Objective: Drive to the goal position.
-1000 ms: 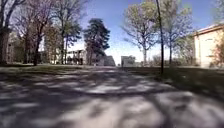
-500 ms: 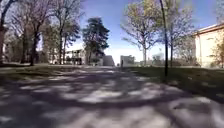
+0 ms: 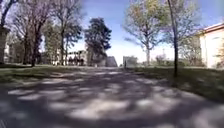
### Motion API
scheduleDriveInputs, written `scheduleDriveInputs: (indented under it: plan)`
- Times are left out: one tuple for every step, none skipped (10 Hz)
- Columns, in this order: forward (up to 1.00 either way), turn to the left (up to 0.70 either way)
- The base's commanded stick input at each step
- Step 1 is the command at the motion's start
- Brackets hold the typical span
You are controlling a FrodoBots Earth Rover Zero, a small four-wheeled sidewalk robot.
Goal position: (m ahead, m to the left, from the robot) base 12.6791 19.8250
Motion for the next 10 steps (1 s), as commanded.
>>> scheduleDriveInputs:
  plan:
    - [1.0,0.0]
    - [1.0,0.0]
    - [1.0,0.0]
    - [1.0,0.0]
    - [1.0,0.0]
    - [1.0,0.06]
    - [1.0,0.03]
    - [1.0,0.0]
    - [1.0,0.0]
    - [1.0,0.0]
